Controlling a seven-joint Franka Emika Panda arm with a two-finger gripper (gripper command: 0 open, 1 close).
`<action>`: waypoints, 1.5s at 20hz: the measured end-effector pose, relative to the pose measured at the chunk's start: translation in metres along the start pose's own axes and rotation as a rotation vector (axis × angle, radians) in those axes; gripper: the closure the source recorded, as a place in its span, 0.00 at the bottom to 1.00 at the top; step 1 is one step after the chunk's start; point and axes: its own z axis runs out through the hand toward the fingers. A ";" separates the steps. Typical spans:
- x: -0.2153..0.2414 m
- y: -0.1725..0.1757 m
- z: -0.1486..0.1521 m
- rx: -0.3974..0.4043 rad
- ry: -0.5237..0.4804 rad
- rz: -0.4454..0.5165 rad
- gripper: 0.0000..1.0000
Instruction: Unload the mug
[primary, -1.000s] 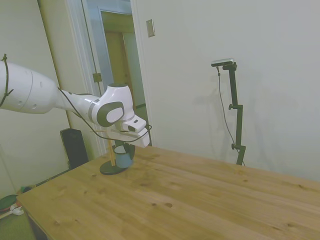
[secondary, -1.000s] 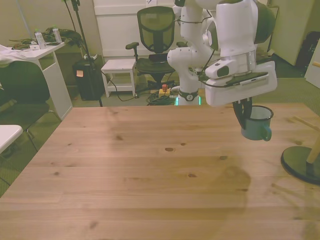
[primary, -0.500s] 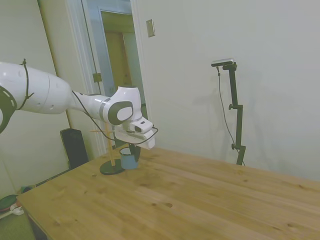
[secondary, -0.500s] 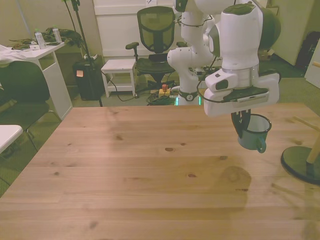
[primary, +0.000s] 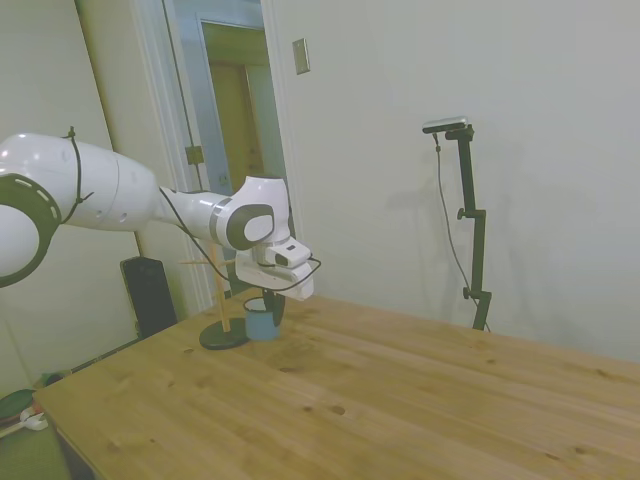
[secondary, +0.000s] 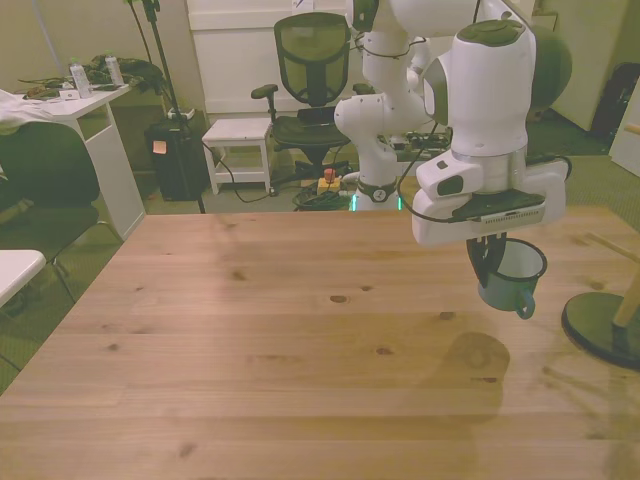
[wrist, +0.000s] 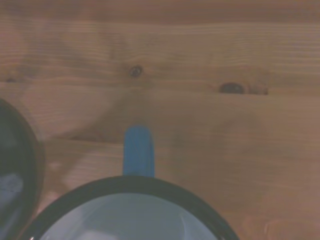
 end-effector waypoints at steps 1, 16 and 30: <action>0.000 -0.001 0.000 -0.002 0.002 -0.001 1.00; 0.001 -0.005 0.001 -0.011 0.011 0.018 0.00; -0.039 -0.008 -0.047 0.030 0.060 -0.020 0.00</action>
